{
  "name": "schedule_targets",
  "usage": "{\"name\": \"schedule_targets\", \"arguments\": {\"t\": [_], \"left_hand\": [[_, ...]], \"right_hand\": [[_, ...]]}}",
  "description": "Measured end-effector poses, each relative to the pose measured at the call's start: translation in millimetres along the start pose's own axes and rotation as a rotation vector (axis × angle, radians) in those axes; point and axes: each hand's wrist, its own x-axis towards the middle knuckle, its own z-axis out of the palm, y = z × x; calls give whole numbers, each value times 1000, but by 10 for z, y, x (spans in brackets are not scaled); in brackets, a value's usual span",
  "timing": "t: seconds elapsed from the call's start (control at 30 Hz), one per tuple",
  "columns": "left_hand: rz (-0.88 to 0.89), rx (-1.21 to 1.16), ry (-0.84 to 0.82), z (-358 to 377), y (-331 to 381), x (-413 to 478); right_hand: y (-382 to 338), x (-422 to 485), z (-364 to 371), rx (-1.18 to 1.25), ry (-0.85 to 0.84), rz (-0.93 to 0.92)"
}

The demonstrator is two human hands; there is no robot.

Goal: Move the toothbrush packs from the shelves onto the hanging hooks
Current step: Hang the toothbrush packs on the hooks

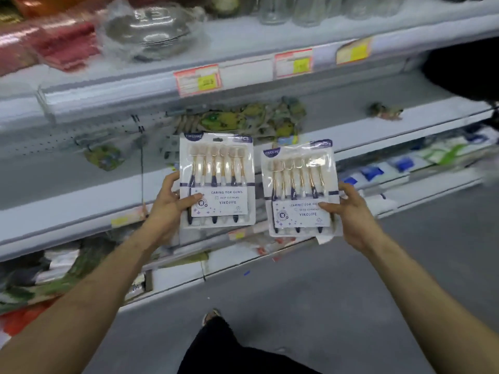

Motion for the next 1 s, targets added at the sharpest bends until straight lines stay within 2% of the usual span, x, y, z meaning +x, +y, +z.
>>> {"name": "schedule_targets", "arguments": {"t": [0.37,0.6,0.83,1.0], "left_hand": [[-57,64,-418,2733,64,980],[-64,90,-729,4754,123,1747],[-69,87,-1026,6658,247,1854],[5,154,-1217,7956,210,1756]], "right_hand": [[-288,-37,-2070,256,491,-25],[-568,41,-3254,289,856,-85],[-857,-220,-4166,403,1170,-182],[-1014,-394,-4850,385,1373,-270]]}}
